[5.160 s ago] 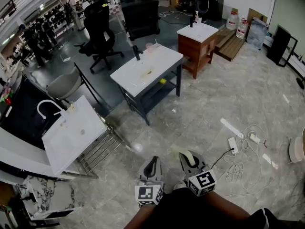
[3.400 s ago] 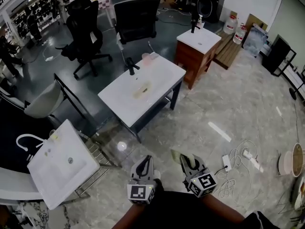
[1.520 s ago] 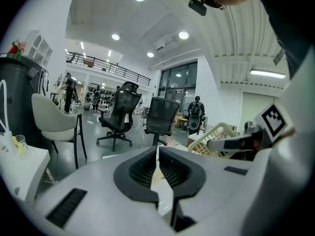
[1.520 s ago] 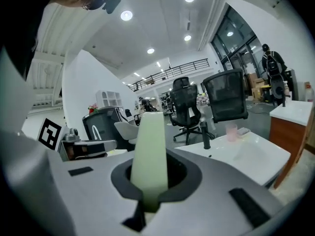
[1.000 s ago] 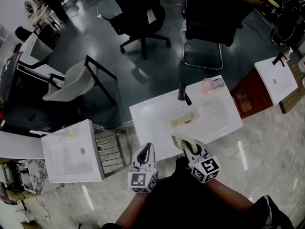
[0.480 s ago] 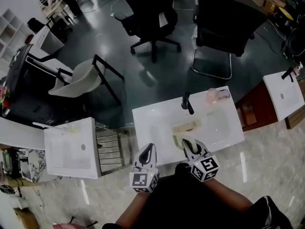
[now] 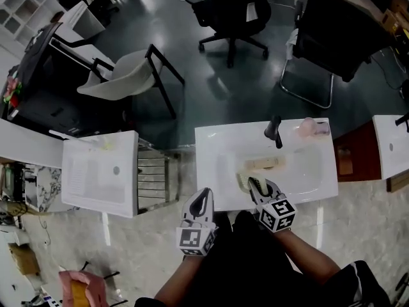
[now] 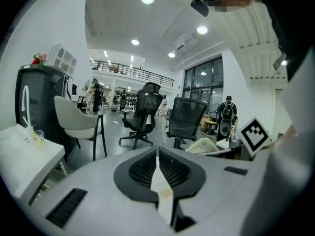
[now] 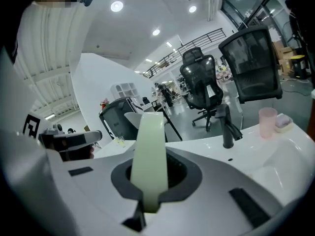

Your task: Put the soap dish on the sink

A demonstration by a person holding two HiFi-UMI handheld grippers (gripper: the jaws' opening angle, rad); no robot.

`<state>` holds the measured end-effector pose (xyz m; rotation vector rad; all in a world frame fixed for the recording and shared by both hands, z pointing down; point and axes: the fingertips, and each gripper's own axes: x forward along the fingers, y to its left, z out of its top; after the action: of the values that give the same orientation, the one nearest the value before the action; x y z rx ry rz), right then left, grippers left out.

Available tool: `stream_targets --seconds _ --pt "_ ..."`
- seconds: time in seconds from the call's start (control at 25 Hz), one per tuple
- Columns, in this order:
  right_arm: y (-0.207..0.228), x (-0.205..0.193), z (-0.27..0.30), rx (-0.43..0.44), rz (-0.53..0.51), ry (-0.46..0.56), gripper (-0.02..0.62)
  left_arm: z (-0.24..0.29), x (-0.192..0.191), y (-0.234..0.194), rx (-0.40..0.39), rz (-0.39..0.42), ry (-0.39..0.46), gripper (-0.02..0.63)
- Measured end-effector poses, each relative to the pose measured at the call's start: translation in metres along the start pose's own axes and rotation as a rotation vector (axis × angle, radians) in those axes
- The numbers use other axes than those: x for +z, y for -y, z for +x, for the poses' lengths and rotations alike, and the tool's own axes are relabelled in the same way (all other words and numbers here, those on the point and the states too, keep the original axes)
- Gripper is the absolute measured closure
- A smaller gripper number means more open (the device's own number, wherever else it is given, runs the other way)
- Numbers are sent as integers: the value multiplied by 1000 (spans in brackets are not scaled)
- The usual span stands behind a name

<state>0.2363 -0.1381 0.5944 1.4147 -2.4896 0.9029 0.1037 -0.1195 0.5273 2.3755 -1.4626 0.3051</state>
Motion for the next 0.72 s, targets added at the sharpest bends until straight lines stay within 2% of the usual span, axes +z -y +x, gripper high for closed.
stream_targets --seconds 0.2,0.48,0.72 --pt "-16 -1 40 -1 18 -38 591 -4 -8 -38 21 -45 -2 586" --pt "-53 18 91 26 16 -46 591 5 3 -76 0 -81 32 586" --pt "-58 7 140 6 16 -142 591 11 11 -109 -7 -110 42 586"
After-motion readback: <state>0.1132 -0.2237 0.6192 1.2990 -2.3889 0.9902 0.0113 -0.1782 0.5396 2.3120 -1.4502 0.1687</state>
